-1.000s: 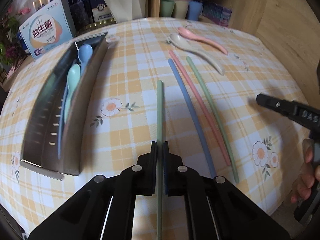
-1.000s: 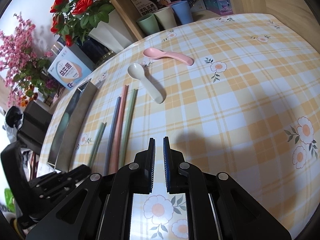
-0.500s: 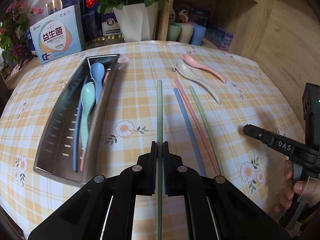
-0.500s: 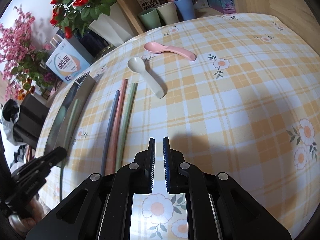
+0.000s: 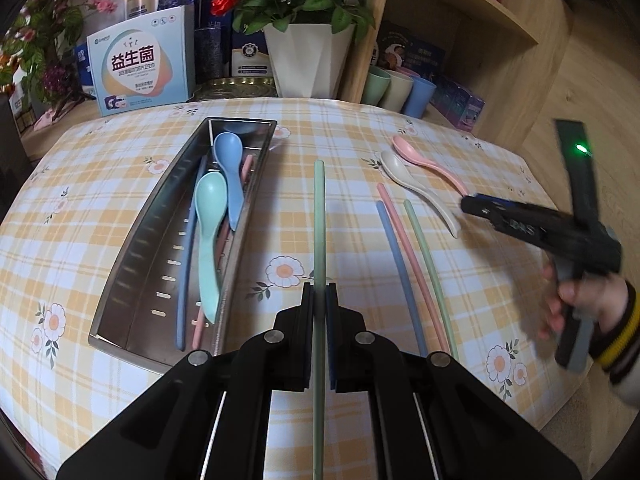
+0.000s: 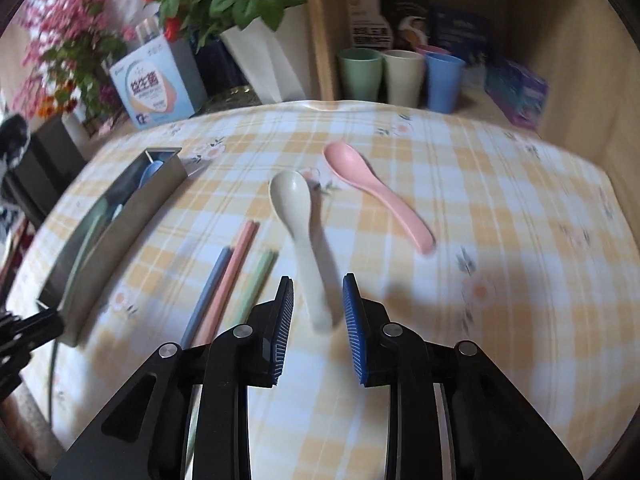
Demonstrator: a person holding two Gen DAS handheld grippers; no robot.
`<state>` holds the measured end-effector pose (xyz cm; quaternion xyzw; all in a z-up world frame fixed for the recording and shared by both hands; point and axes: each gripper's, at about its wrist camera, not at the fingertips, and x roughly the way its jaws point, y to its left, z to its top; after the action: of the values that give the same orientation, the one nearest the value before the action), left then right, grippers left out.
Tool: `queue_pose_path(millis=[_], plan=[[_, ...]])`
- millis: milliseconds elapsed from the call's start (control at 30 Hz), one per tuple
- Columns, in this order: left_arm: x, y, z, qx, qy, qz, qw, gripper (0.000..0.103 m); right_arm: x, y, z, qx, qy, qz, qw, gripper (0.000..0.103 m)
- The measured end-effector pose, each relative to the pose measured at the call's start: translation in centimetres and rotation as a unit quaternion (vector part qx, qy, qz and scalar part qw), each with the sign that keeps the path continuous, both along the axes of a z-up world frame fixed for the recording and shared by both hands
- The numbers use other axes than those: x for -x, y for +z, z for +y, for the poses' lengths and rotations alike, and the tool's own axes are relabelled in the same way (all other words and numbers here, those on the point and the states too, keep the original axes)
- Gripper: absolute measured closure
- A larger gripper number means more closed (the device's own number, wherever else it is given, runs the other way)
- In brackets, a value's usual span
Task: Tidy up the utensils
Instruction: 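Grasp the white spoon handle with the right gripper and lift it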
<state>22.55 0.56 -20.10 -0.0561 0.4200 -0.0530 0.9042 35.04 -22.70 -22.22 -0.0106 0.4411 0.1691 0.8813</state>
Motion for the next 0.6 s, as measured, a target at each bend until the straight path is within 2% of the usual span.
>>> queue_pose_path(millis=[167,300,600], plan=[[0.0,-0.2,0.6,0.008,0.007,0.002,0.9999,0.097,-3.0,-1.5,2.3,0.051,0.021,0.026,0.998,0.077],[0.1,-0.3,0.8,0.012,0.005,0.003,0.9999,0.098,-4.0,-2.5,3.1,0.061,0.016,0.044,0.997,0.077],[0.0,-0.5,1.1,0.018,0.007,0.007,0.9998,0.097,-5.2,-3.1,3.3,0.037,-0.017,0.065,0.997,0.078]])
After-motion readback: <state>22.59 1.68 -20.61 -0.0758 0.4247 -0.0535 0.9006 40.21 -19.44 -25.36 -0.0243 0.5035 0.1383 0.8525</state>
